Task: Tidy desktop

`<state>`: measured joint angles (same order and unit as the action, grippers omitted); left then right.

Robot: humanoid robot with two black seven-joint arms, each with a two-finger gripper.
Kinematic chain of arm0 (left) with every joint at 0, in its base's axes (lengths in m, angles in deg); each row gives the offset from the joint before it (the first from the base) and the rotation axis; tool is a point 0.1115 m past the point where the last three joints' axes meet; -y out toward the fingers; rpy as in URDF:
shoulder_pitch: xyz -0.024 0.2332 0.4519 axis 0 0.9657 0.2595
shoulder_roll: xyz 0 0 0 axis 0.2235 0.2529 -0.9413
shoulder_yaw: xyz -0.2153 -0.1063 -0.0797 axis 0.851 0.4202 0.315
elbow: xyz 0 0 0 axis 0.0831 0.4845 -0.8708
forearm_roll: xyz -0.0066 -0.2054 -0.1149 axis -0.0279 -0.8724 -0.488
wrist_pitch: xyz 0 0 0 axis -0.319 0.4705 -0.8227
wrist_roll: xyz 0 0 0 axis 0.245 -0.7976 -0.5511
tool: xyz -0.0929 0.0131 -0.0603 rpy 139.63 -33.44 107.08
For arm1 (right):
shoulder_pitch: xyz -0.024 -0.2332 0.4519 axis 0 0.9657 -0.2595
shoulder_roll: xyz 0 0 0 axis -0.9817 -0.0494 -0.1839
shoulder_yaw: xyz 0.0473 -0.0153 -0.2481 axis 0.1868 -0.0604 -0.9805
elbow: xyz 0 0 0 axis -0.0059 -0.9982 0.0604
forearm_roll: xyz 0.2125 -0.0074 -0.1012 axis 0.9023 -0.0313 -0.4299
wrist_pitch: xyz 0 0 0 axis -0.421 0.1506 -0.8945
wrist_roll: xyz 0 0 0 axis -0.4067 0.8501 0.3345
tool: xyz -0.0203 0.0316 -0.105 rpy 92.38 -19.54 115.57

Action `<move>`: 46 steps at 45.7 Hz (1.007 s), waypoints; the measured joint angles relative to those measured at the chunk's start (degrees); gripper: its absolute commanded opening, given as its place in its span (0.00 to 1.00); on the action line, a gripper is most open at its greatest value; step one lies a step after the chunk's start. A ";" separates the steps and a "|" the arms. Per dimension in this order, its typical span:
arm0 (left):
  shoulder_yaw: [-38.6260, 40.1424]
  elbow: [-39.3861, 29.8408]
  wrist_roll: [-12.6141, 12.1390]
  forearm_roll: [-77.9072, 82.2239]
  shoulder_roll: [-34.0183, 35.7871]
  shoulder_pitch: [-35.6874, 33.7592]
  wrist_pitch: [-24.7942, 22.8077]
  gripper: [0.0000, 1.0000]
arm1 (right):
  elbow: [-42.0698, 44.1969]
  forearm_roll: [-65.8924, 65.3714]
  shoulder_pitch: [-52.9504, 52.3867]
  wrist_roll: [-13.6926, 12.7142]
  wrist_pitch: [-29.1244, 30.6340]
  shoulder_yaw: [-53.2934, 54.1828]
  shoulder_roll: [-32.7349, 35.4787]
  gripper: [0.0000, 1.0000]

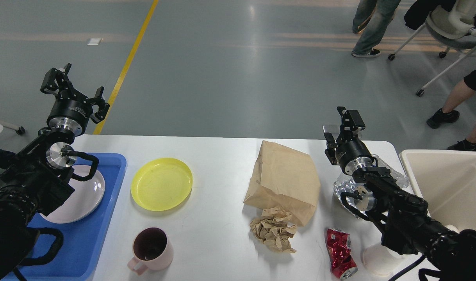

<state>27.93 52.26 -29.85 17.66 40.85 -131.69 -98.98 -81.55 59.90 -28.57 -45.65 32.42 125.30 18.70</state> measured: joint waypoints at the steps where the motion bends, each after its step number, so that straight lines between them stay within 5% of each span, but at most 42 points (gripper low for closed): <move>1: -0.01 0.00 0.00 0.00 -0.06 0.00 0.00 0.97 | 0.00 0.00 0.00 0.00 0.00 -0.01 0.00 1.00; 46: -4.39 0.00 -1.53 0.34 0.88 -0.96 -0.81 0.97 | -0.02 0.00 -0.04 0.00 0.00 -0.03 -0.01 1.00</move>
<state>23.54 52.26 -31.38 18.00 41.73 -132.64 -99.79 -81.57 59.90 -28.61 -45.65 32.42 125.27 18.69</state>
